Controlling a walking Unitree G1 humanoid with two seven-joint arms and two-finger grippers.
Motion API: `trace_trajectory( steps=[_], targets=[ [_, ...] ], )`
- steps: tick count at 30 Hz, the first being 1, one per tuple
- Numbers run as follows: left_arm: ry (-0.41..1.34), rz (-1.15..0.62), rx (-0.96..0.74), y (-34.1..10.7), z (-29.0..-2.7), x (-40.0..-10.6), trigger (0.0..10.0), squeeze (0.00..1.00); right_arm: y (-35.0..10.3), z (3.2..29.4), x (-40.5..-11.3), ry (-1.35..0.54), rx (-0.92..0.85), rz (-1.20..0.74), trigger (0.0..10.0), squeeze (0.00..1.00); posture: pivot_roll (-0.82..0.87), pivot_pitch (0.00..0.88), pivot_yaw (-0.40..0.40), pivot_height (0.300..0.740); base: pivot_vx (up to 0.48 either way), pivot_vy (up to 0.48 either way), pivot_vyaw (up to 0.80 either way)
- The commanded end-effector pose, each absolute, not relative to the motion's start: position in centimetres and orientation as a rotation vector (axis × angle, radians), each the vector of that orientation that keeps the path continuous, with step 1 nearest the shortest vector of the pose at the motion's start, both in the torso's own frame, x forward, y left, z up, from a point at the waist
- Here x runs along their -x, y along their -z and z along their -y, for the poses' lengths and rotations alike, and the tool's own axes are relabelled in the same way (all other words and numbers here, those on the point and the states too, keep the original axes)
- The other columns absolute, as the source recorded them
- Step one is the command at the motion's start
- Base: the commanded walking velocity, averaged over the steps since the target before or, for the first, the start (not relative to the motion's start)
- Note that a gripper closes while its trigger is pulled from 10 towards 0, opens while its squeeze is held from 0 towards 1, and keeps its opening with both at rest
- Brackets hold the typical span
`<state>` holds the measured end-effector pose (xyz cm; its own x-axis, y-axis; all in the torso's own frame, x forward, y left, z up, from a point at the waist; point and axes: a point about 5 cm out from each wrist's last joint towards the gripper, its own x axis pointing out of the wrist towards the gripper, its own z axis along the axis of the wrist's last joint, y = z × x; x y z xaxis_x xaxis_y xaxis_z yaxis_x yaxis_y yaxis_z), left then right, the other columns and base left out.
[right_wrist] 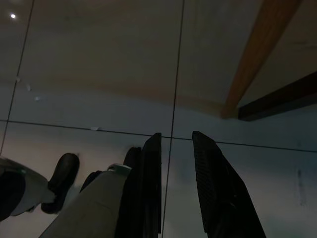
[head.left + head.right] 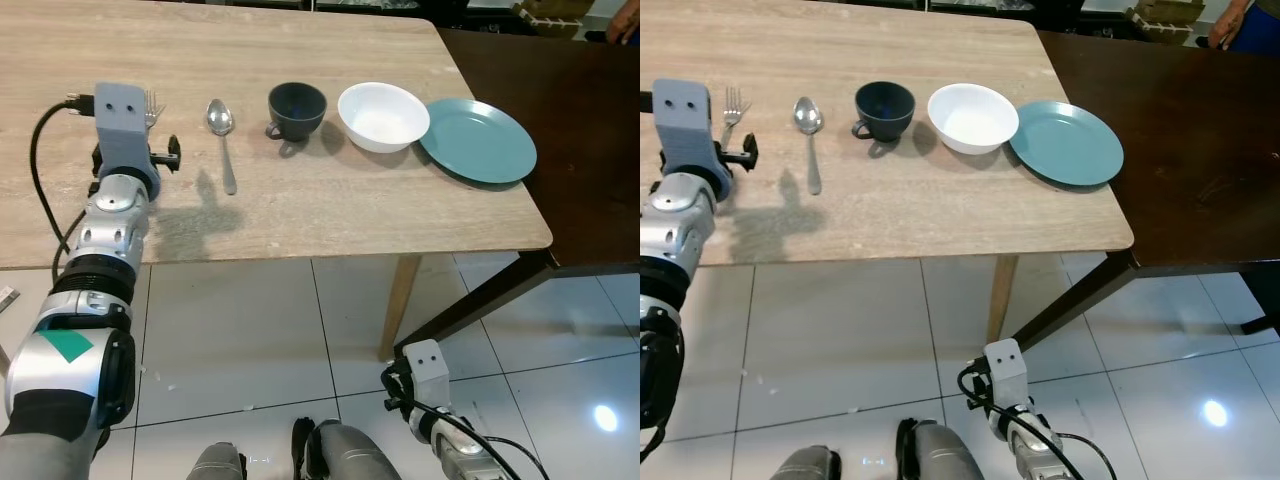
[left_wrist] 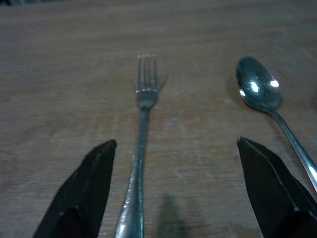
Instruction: Setting the table
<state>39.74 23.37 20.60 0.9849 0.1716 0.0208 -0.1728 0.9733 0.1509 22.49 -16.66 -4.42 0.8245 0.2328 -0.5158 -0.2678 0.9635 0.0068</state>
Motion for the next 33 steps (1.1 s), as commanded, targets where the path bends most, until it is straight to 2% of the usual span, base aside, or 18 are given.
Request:
trace_trajectory(
  steps=[1,7,8,13,15,17,21,25,29,31,33],
  targets=[
    [-0.170,0.021,-0.113,-20.1,-23.5,-39.4,10.0,0.00,4.5,17.3,-22.3,-0.237,0.052,-0.539,10.0,0.00,0.07,0.123,-0.071,0.740,0.000,0.000,0.00],
    [-0.077,0.177,-0.014,-21.3,-22.7,-38.6,10.0,0.00,3.8,17.4,-23.2,-0.227,0.043,-0.508,10.0,0.00,0.07,0.106,-0.071,0.740,0.000,0.000,0.00],
    [-0.049,0.230,0.013,-20.9,-22.7,-37.8,10.0,0.00,3.2,17.3,-24.1,-0.228,0.044,-0.483,10.0,0.00,0.07,0.074,-0.065,0.740,0.000,0.000,0.00],
    [-0.041,0.258,0.053,-20.6,-22.9,-37.0,10.0,0.00,2.7,17.1,-24.8,-0.228,0.041,-0.462,10.0,0.00,0.07,0.063,-0.062,0.740,0.000,0.000,0.00],
    [0.003,0.283,0.095,-21.0,-22.6,-36.8,10.0,0.00,2.7,17.1,-24.9,-0.229,0.041,-0.459,10.0,0.00,0.07,0.062,-0.060,0.740,0.000,0.000,0.00],
    [0.129,0.308,0.197,-21.3,-21.7,-36.2,10.0,0.00,2.5,16.8,-25.0,-0.236,0.026,-0.443,10.0,0.00,0.08,0.061,-0.058,0.740,0.000,0.000,0.00],
    [0.179,0.318,0.259,-21.3,-21.3,-35.8,10.0,0.00,2.4,16.6,-25.1,-0.243,0.015,-0.435,10.0,0.00,0.07,0.061,-0.055,0.740,0.000,0.000,0.00],
    [0.131,0.288,0.233,-20.9,-21.7,-35.9,10.0,0.00,2.5,16.5,-25.1,-0.247,0.016,-0.434,10.0,0.00,0.07,0.065,-0.053,0.740,0.000,0.000,0.00],
    [0.026,0.291,0.081,-20.9,-22.4,-35.9,10.0,0.00,2.6,16.4,-24.9,-0.249,0.016,-0.439,10.0,0.00,0.07,0.069,-0.053,0.740,0.000,0.000,0.00],
    [-0.115,0.263,-0.061,-21.0,-23.6,-36.1,10.0,0.00,2.7,16.4,-24.8,-0.251,0.022,-0.444,10.0,0.00,0.08,0.073,-0.056,0.740,0.000,0.000,0.00],
    [-0.195,0.244,-0.042,-21.1,-24.5,-36.2,10.0,0.00,2.8,16.4,-24.6,-0.256,0.028,-0.453,10.0,0.00,0.08,0.073,-0.056,0.740,0.000,0.000,0.00]
  ],
)
